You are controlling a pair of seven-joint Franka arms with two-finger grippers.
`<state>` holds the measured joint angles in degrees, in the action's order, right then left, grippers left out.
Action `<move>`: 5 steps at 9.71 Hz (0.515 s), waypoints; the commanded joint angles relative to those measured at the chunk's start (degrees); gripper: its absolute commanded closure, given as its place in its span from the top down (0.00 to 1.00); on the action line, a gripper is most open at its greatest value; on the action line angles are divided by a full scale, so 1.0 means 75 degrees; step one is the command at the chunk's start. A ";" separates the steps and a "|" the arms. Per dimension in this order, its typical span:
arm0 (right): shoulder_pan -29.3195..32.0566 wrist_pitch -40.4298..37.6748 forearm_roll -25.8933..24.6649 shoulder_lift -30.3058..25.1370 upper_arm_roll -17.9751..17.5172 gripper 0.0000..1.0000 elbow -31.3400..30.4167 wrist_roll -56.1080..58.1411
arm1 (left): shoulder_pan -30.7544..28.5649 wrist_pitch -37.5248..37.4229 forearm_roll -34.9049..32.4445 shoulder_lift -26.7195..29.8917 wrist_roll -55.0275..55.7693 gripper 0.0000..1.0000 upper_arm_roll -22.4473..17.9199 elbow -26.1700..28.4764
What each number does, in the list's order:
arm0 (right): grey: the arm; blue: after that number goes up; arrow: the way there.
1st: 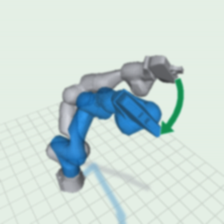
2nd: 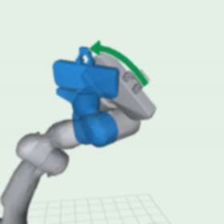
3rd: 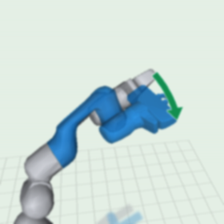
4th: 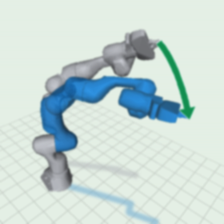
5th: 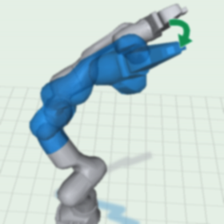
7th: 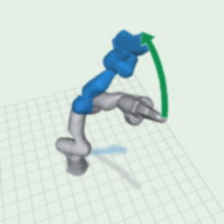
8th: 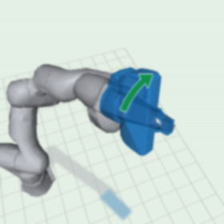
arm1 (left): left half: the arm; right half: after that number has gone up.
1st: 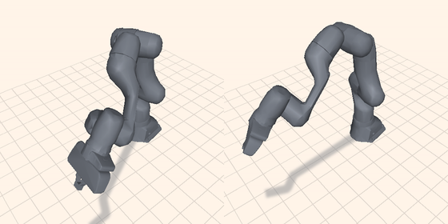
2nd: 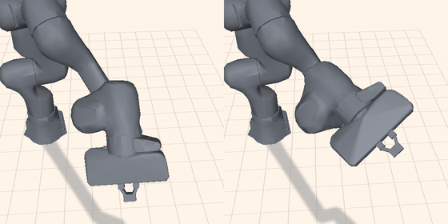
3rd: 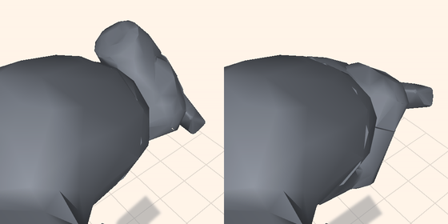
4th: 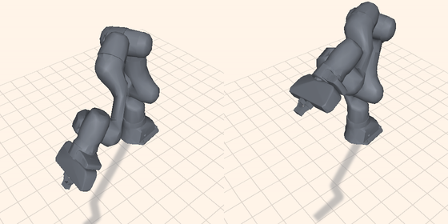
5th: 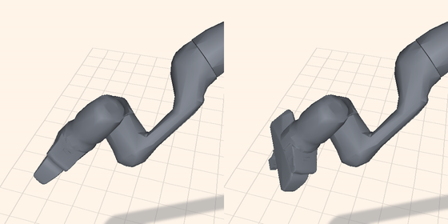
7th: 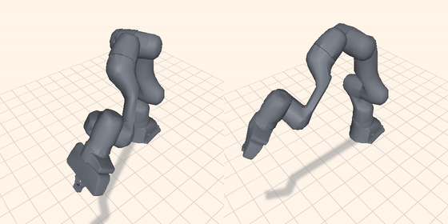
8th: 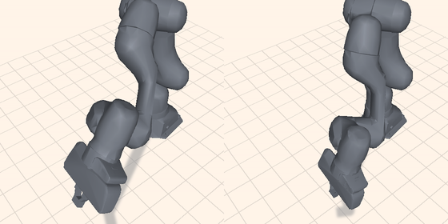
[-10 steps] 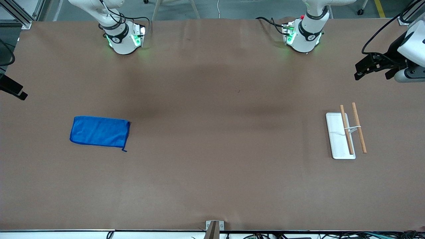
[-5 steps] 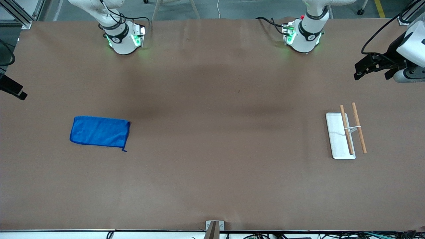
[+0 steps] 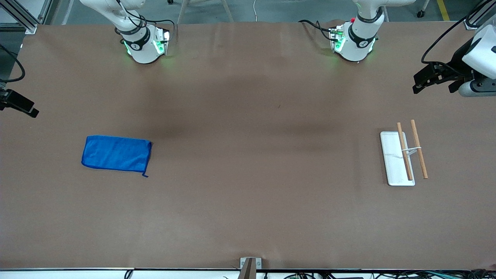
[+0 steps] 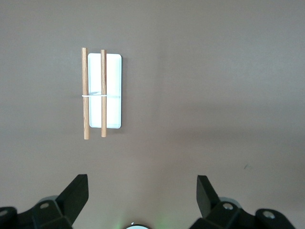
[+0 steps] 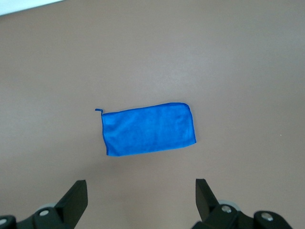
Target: Right arm passes towel to left arm to hang
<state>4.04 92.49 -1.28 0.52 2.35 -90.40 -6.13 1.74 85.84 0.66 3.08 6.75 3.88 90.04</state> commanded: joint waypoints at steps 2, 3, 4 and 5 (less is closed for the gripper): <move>0.0059 0.1946 -0.0075 0.0011 -0.0044 1.00 -0.2389 0.0371 | -0.0032 0.0027 -0.0146 -0.0024 -0.0126 1.00 0.0010 0.0241; 0.0071 0.2510 -0.0075 0.0268 -0.0044 1.00 -0.2917 0.0395 | -0.0032 0.0039 -0.0147 -0.0059 -0.0126 1.00 0.0010 0.0206; 0.0094 0.3374 -0.0075 0.0561 -0.0044 1.00 -0.3572 0.0453 | -0.0032 0.0039 -0.0135 -0.0071 -0.0126 1.00 0.0010 0.0229; 0.0141 0.4276 -0.0075 0.0842 -0.0032 1.00 -0.4194 0.0616 | -0.0032 0.0039 -0.0135 -0.0117 -0.0114 1.00 0.0010 0.0218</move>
<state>4.12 118.05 -1.32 5.79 2.43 -115.86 -3.23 1.61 85.88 0.66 2.91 6.72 3.81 90.13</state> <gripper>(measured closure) 0.000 0.000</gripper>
